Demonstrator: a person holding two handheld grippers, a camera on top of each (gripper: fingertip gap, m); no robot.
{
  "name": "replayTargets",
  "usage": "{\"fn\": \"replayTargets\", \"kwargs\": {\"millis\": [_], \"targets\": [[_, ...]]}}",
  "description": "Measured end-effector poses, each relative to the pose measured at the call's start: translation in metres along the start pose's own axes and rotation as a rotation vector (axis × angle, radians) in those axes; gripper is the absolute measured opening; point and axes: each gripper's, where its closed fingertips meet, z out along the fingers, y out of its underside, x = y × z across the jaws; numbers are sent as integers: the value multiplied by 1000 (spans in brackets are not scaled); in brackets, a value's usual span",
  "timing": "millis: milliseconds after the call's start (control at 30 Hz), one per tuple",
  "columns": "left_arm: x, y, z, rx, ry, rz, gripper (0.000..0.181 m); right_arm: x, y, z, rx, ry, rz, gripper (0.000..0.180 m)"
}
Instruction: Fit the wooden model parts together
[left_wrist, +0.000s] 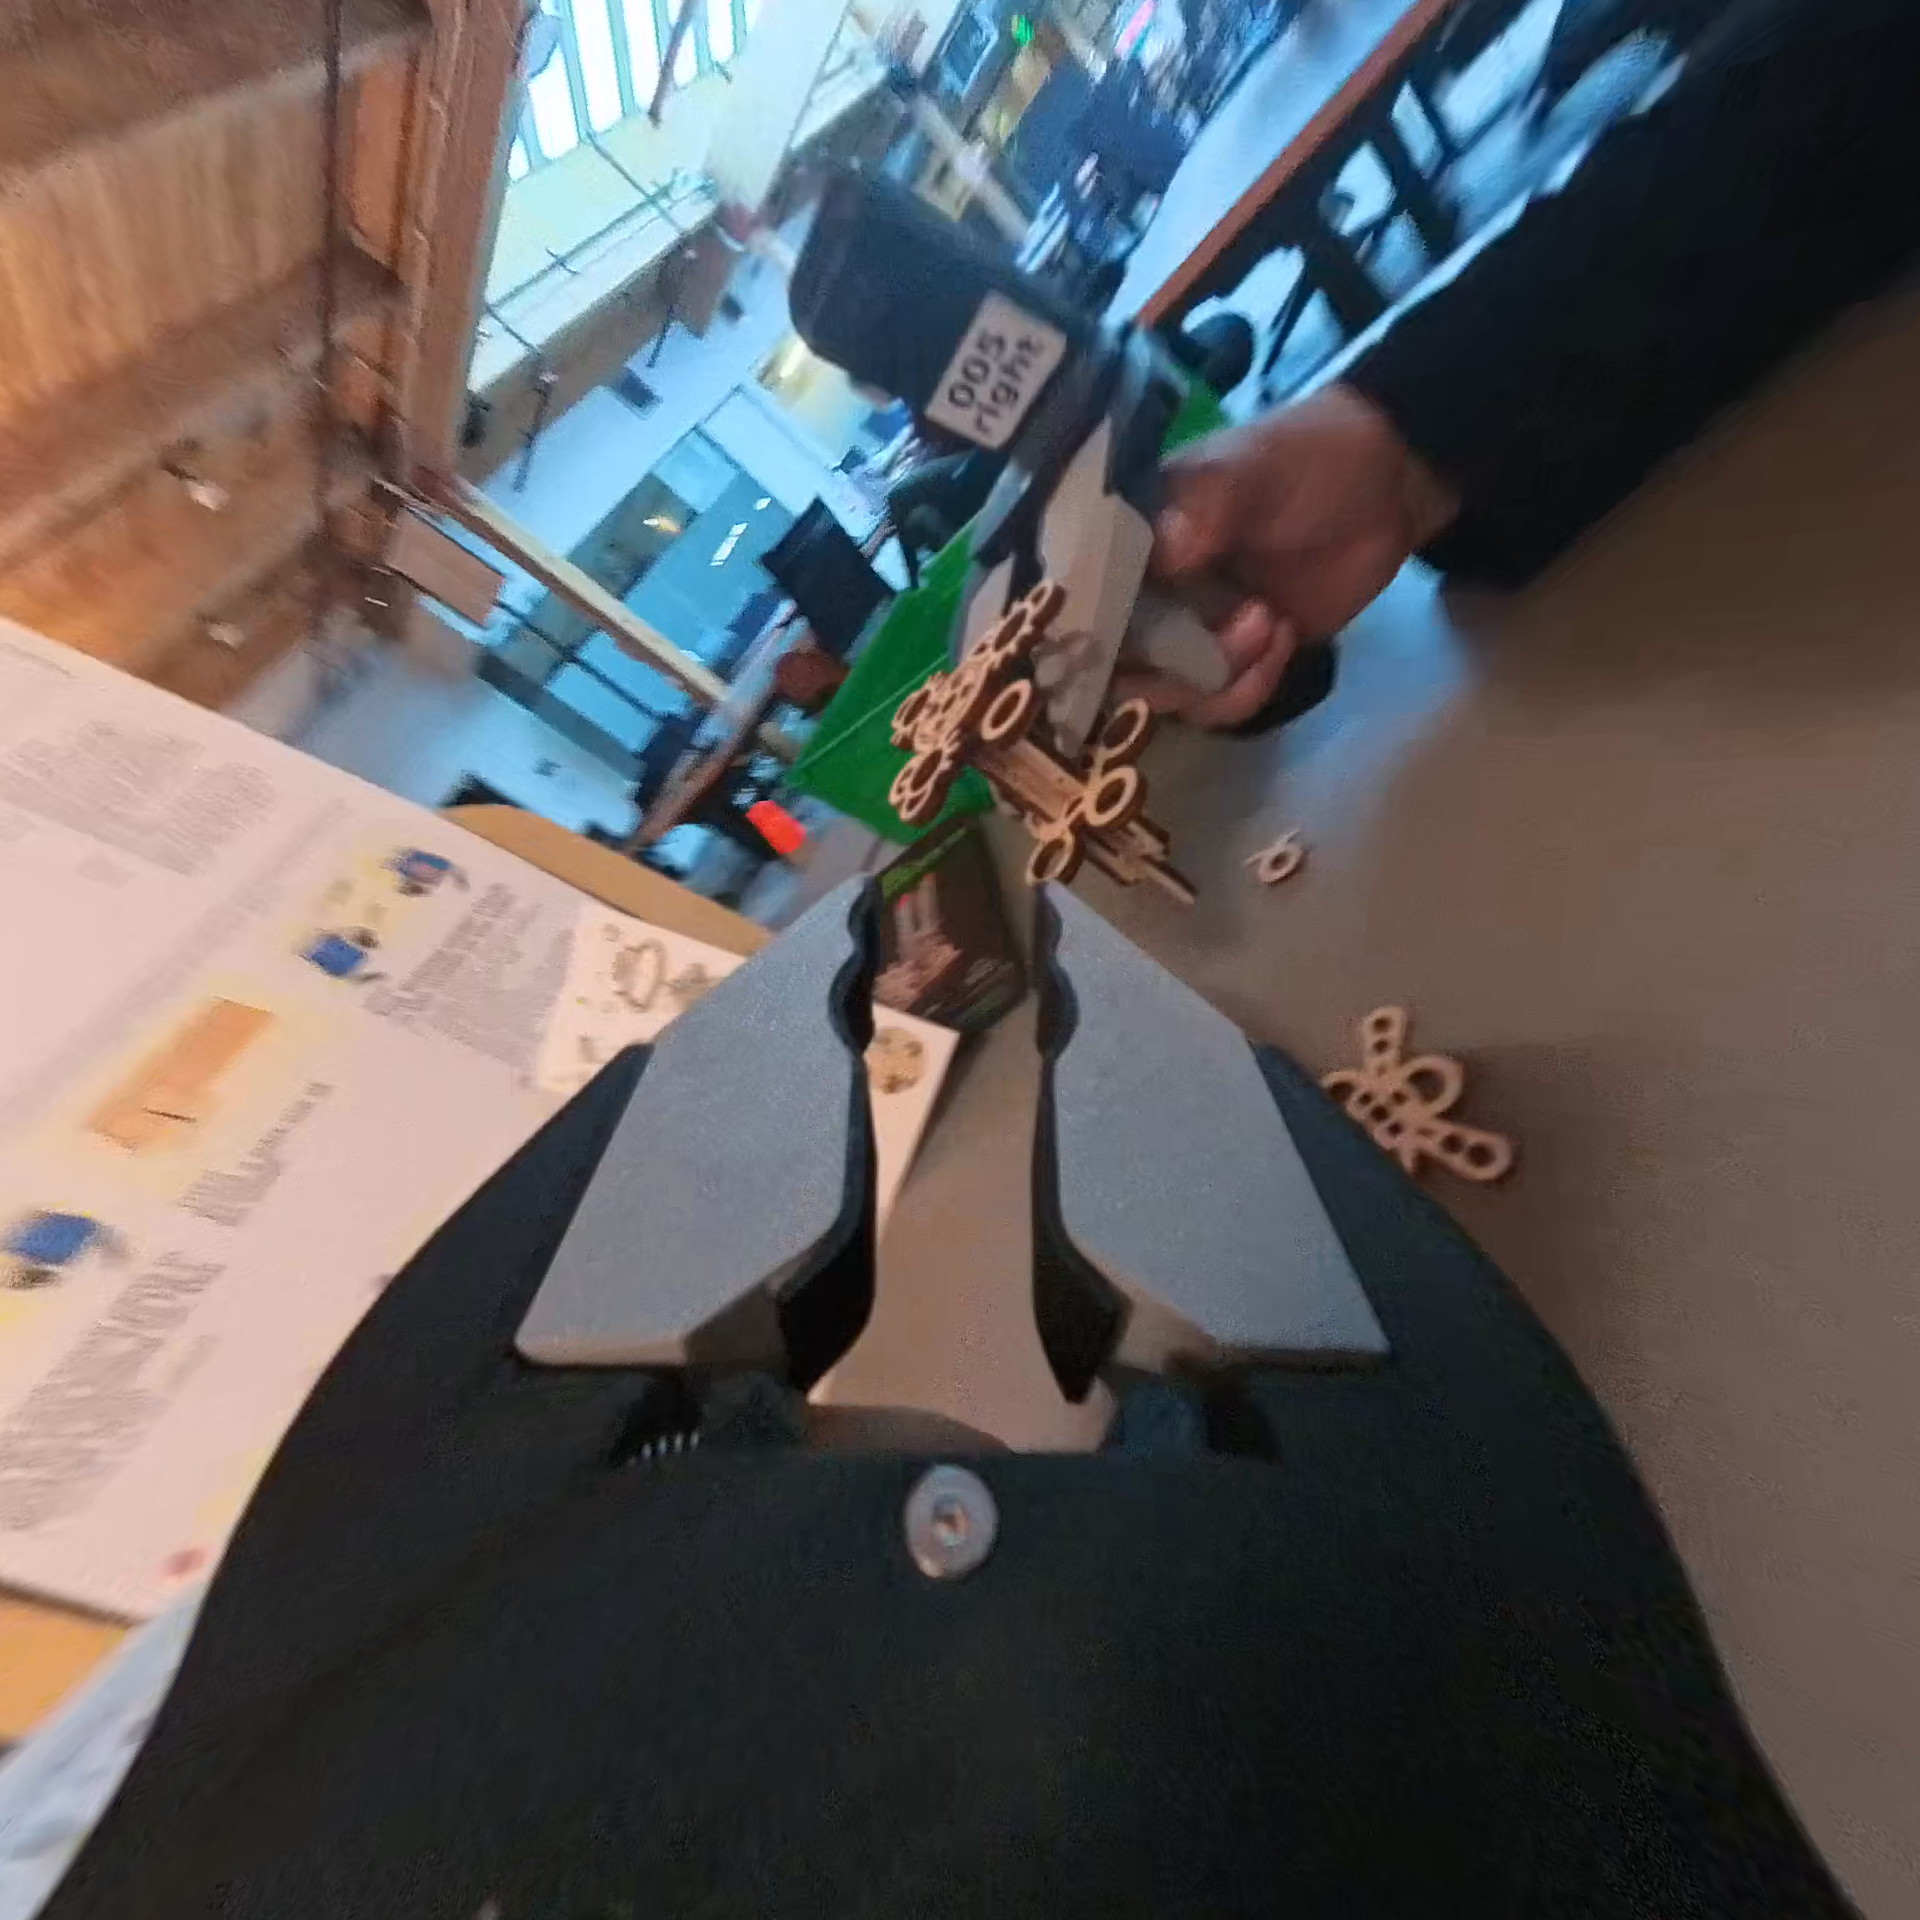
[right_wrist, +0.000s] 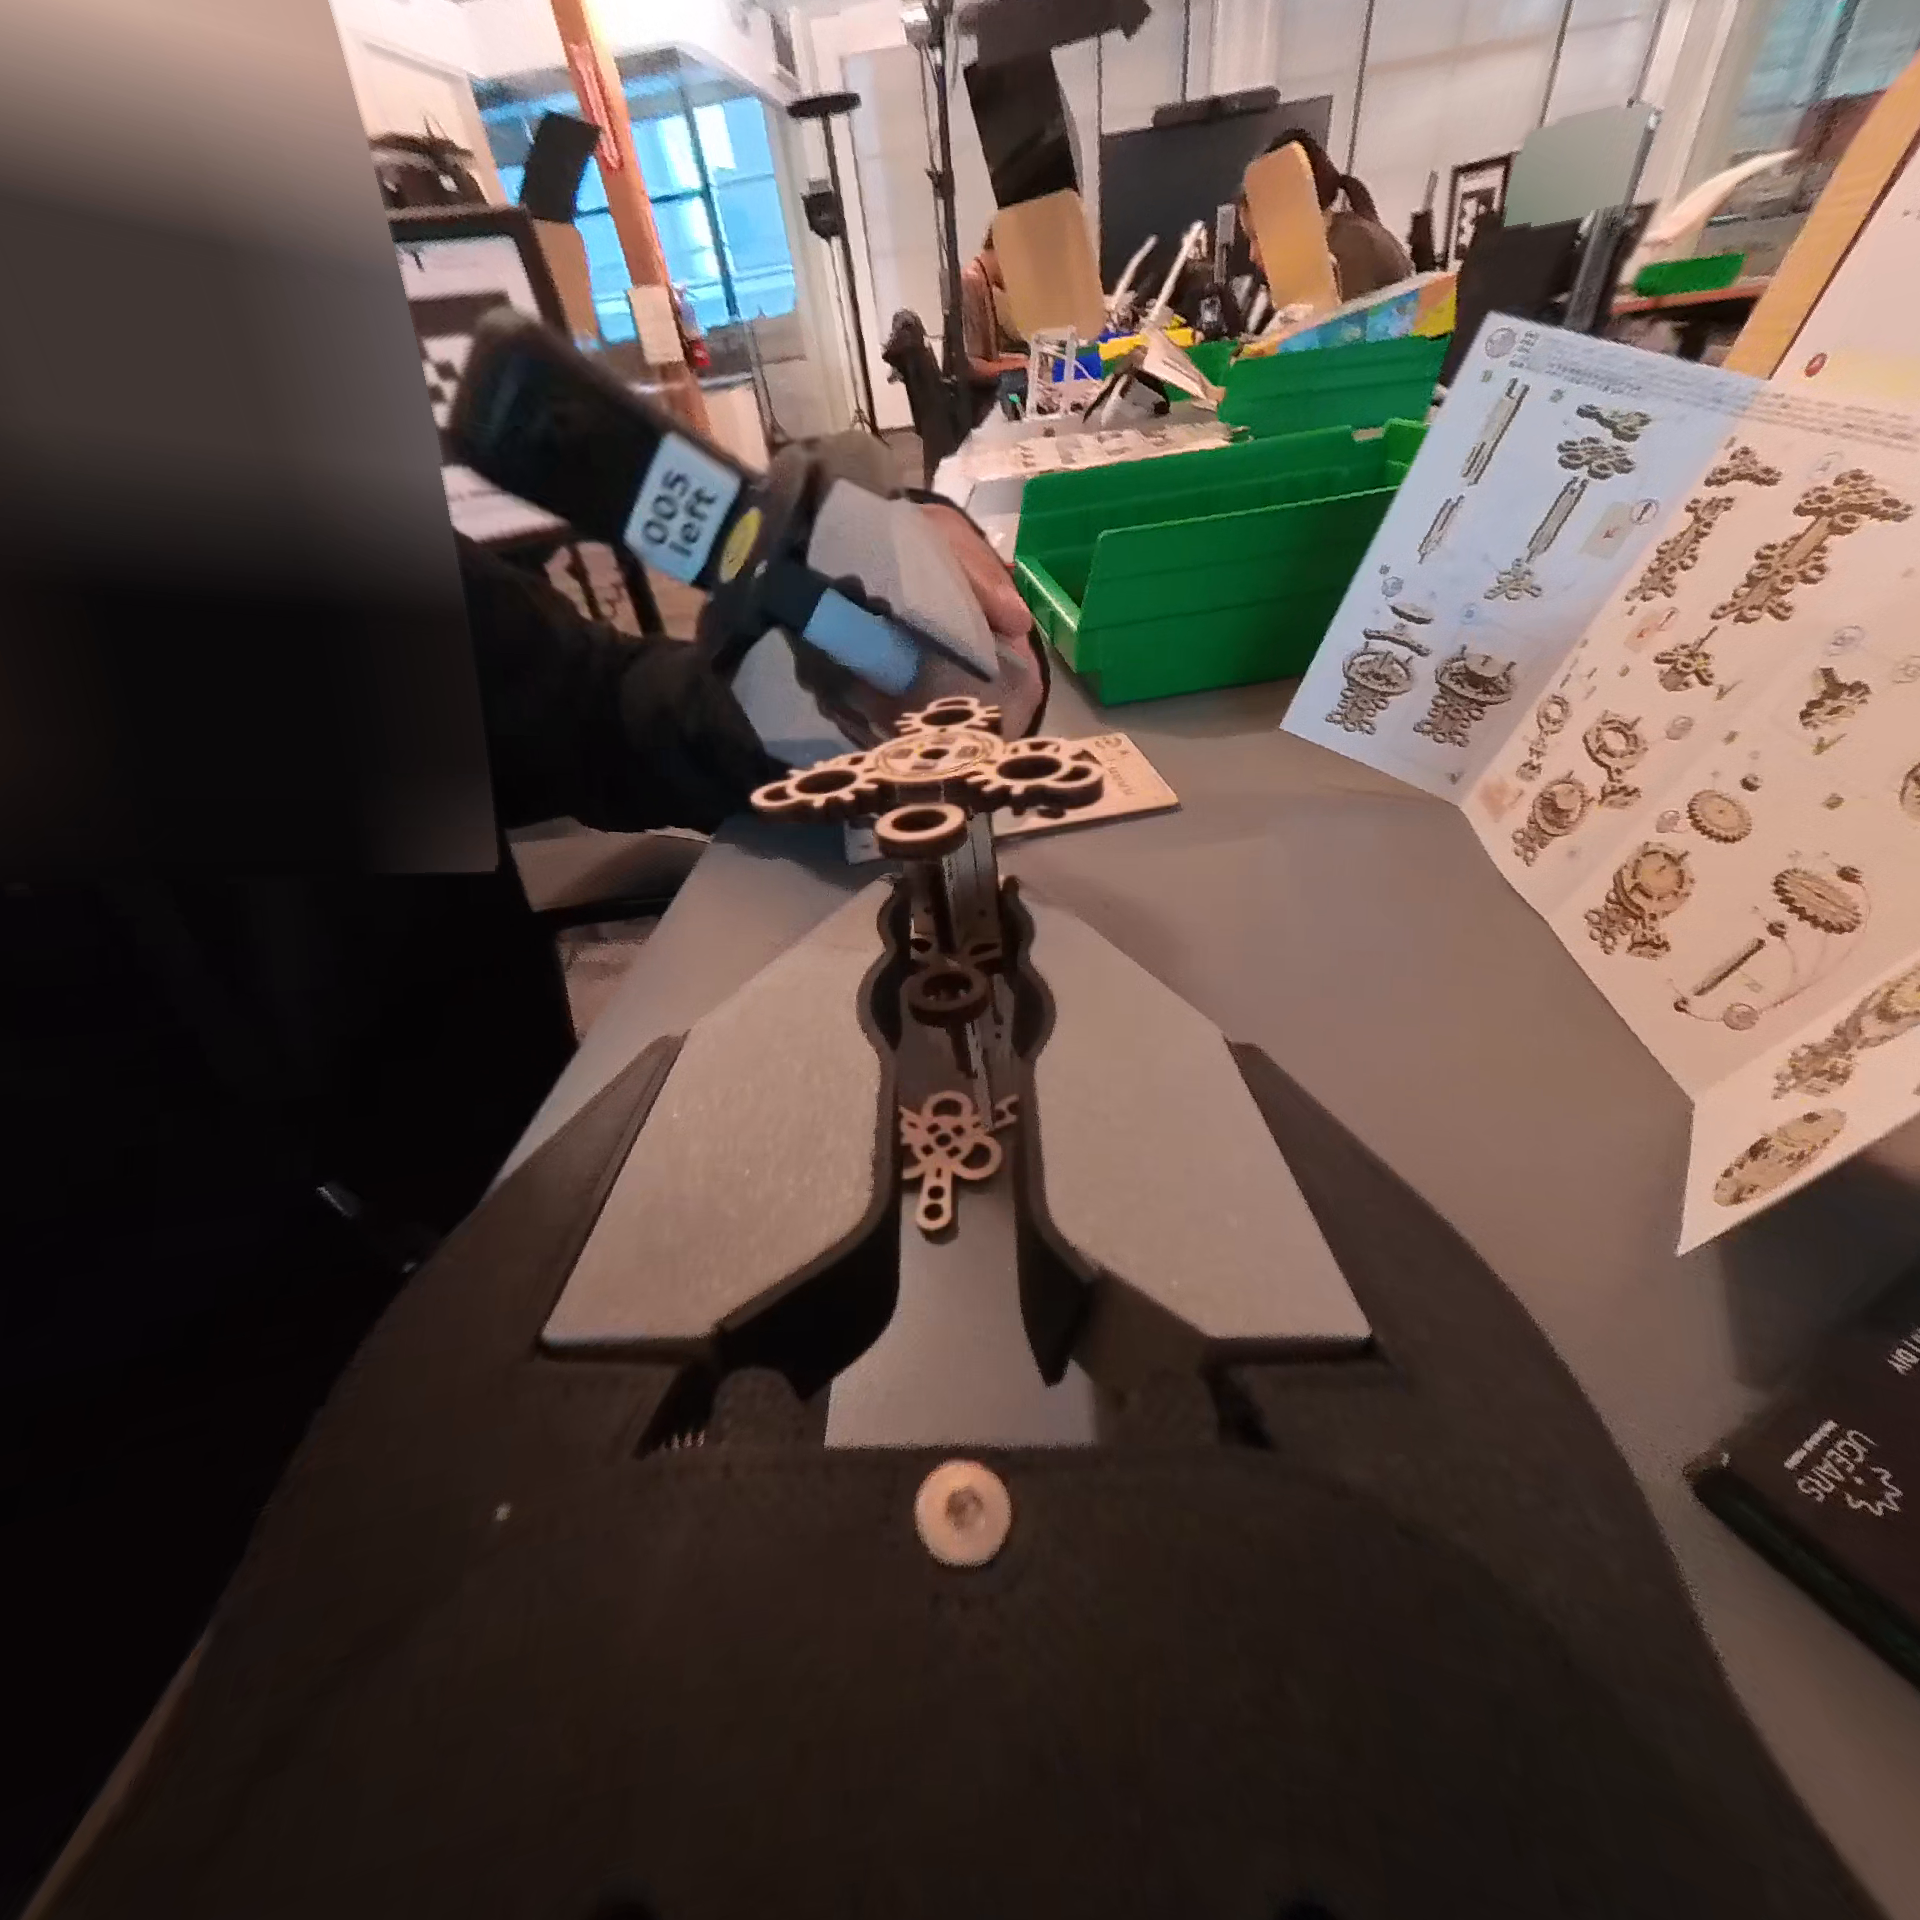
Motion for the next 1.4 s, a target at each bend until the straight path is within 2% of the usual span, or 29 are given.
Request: {"fn": "replayTargets", "kwargs": {"millis": [133, 267, 633, 833, 1133, 1400], "targets": [[2, 2, -1, 26, 143, -290, 31, -13, 0, 0, 16, -125, 59, 13], [8, 2, 5, 41, 203, -393, 34, -24, 6, 4, 9, -247, 149, 13], [27, -17, 5, 92, 222, -214, 22, -38, 15, 9, -38, -364, 194, 13], [32, -27, 3, 131, 214, -150, 6, -44, 20, 11, -54, -444, 269, 13], [30, -27, 3, 146, 197, -146, 5, -40, 20, 10, -57, -430, 274, 13], [22, -12, 10, 42, 91, -10, 1, -23, 23, 12, -71, -339, 298, 15]]}}
